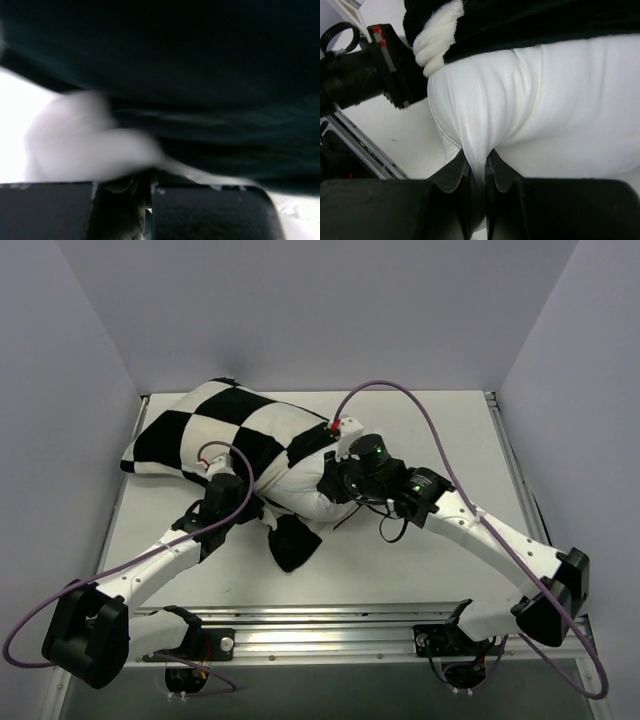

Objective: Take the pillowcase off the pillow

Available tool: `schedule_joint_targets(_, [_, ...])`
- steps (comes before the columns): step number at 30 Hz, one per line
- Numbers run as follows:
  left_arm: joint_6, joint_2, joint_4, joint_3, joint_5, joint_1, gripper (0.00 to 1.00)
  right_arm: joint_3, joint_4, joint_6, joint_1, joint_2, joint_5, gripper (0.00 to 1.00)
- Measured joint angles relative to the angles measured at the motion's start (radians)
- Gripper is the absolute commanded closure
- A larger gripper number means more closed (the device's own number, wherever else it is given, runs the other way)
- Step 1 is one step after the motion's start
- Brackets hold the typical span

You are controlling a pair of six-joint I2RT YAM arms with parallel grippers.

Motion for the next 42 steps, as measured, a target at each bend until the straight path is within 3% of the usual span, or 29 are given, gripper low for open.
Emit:
schedule_joint_targets(5, [-0.077,-0.033,-0.026,0.002,-0.071,0.101,0.98,0.018,-0.129,-0.033,-0.064,-0.167,-0.093,1.0])
schedule_joint_targets(13, [-0.177,0.082,0.002,0.074,-0.113,0.135,0.97,0.052,-0.258,-0.089,-0.105,-0.277,-0.277,1.0])
schedule_joint_targets(16, [-0.176,0.146,0.0,0.116,-0.074,0.148,0.9,0.023,-0.248,-0.103,-0.109,-0.28,-0.35,1.0])
schedule_joint_targets(18, [-0.165,0.153,-0.011,0.119,-0.055,0.158,0.82,-0.025,-0.219,-0.102,-0.11,-0.282,-0.391,0.83])
schedule_joint_targets(19, [-0.155,0.149,-0.026,0.119,-0.047,0.166,0.65,-0.05,-0.21,-0.098,-0.112,-0.282,-0.411,0.72])
schedule_joint_targets(20, [-0.142,0.14,-0.047,0.119,-0.041,0.174,0.5,-0.073,-0.204,-0.096,-0.113,-0.278,-0.436,0.51])
schedule_joint_targets(22, [-0.108,0.1,-0.119,0.118,-0.045,0.194,0.26,-0.097,-0.204,-0.094,-0.114,-0.262,-0.502,0.33])
schedule_joint_targets(25, [-0.035,-0.006,-0.246,0.124,-0.049,0.223,0.12,-0.097,-0.185,-0.095,-0.119,-0.222,-0.555,0.19])
schedule_joint_targets(29, [0.089,-0.114,-0.37,0.212,0.013,0.224,0.09,-0.092,-0.178,-0.082,-0.183,-0.171,-0.558,0.14])
schedule_joint_targets(34, [0.243,-0.131,-0.413,0.378,0.117,0.169,0.09,-0.101,-0.158,-0.026,-0.398,-0.142,-0.534,0.08])
schedule_joint_targets(37, [0.36,-0.074,-0.419,0.484,0.133,0.052,0.09,-0.116,-0.148,-0.003,-0.483,-0.143,-0.513,0.07])
schedule_joint_targets(42, [0.582,0.146,-0.421,0.706,0.171,-0.187,0.09,-0.154,-0.142,0.019,-0.489,-0.166,-0.483,0.06])
